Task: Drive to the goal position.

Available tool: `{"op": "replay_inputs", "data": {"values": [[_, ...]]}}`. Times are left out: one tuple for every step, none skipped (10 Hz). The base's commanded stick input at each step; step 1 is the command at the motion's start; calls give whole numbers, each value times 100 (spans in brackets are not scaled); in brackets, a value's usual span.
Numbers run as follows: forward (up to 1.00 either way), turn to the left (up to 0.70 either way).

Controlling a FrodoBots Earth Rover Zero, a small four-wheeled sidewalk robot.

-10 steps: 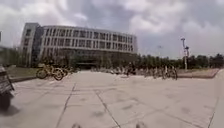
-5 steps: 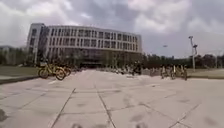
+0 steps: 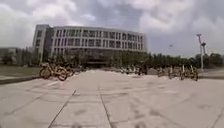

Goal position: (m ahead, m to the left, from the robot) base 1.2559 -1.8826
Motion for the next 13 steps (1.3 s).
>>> {"op": "replay_inputs", "data": {"values": [[70, 14], [70, 14], [70, 14], [70, 12], [70, 11], [70, 5], [70, 0], [70, 0], [70, 0], [70, 0], [70, 0], [70, 0], [70, 0]]}}
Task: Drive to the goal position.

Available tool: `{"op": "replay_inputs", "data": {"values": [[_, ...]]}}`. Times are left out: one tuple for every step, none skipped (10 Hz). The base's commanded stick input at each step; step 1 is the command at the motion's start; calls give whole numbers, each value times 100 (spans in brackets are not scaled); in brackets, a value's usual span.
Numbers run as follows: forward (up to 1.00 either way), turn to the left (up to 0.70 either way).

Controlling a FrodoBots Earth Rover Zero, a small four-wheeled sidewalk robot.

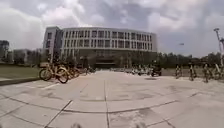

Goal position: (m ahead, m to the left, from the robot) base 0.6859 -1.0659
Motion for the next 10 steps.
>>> {"op": "replay_inputs", "data": {"values": [[70, 0], [70, 0], [70, 0], [70, 0], [70, 0], [70, 0], [70, 0], [70, -3], [70, -8], [70, -13]]}}
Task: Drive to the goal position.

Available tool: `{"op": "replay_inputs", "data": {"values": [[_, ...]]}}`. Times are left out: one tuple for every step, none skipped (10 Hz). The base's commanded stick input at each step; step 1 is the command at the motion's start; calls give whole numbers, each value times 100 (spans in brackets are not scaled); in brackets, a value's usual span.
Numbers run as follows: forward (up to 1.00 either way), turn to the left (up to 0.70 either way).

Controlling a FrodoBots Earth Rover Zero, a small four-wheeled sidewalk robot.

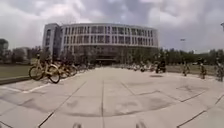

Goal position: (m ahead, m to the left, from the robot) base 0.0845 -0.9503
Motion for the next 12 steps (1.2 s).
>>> {"op": "replay_inputs", "data": {"values": [[70, -14], [70, -14], [70, -14], [70, -14], [70, -14], [70, -14], [70, -13], [70, -11], [70, 0], [70, 0], [70, 0], [70, 0]]}}
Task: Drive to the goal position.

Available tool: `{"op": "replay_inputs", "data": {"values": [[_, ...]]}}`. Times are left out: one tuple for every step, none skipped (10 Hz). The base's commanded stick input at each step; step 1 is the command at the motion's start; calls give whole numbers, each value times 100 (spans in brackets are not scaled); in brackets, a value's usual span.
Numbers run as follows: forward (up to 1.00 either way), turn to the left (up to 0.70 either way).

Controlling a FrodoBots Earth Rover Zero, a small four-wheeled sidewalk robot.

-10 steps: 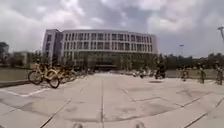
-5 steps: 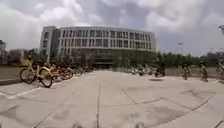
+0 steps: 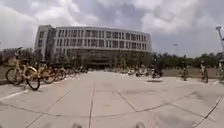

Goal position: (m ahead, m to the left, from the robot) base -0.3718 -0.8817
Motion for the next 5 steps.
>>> {"op": "replay_inputs", "data": {"values": [[70, 0], [70, 0], [70, 0], [70, 0], [70, 0]]}}
